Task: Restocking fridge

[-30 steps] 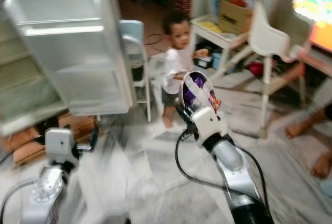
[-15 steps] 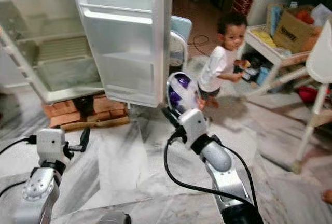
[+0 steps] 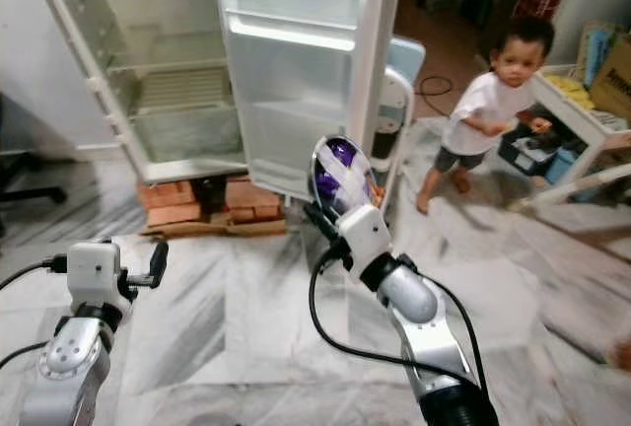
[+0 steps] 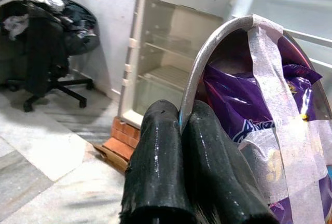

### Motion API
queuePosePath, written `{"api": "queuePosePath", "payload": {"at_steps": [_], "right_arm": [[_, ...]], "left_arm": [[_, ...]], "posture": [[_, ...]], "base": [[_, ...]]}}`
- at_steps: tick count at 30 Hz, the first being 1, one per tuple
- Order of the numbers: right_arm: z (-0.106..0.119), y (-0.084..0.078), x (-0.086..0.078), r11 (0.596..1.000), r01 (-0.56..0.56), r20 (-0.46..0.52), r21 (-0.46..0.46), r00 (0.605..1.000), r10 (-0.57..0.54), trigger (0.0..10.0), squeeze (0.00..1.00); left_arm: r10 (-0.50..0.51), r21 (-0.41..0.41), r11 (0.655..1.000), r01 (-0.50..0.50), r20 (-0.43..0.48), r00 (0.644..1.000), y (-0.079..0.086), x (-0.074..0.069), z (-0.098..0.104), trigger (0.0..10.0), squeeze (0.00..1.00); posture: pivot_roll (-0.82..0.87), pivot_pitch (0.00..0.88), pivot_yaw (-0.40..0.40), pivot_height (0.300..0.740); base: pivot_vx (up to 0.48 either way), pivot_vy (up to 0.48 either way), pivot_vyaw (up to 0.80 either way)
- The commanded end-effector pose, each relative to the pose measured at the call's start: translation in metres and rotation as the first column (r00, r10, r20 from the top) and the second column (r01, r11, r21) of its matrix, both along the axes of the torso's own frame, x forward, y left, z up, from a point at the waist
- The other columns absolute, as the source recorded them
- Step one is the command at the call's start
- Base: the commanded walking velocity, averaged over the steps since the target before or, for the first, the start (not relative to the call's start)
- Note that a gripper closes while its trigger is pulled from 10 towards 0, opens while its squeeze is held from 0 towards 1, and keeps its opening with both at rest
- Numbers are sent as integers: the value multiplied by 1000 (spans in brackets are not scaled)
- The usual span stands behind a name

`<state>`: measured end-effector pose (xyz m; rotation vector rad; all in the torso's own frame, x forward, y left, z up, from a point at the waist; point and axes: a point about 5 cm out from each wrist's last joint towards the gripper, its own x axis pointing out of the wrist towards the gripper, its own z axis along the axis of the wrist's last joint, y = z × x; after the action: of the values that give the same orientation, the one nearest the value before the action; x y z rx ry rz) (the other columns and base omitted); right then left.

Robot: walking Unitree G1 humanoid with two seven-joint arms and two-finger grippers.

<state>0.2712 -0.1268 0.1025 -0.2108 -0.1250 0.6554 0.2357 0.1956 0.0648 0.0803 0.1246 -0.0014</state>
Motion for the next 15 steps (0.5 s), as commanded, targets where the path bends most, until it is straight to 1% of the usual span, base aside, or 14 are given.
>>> {"api": "queuePosePath", "payload": {"at_steps": [1, 2, 15], "right_arm": [[5, -9, 2, 1000, 22, 22, -6, 1000, -22, 10000, 0], [5, -9, 2, 1000, 22, 22, -5, 1000, -22, 10000, 0], [7, -12, 5, 998, 57, 28, 3, 998, -57, 10000, 0]], "left_arm": [[-12, -6, 1000, 12, 0, 1000, -5, -2, -1, 10000, 0], [-14, -5, 1000, 14, 1, 1000, -5, -2, -1, 10000, 0], [-36, -2, 999, 36, 14, 999, -5, -1, 1, 10000, 0]], "posture": [[65, 0, -16, 740], [65, 0, -17, 740], [63, 0, -19, 740]], "base": [[0, 480, 413], [0, 480, 406], [0, 466, 0]]}}
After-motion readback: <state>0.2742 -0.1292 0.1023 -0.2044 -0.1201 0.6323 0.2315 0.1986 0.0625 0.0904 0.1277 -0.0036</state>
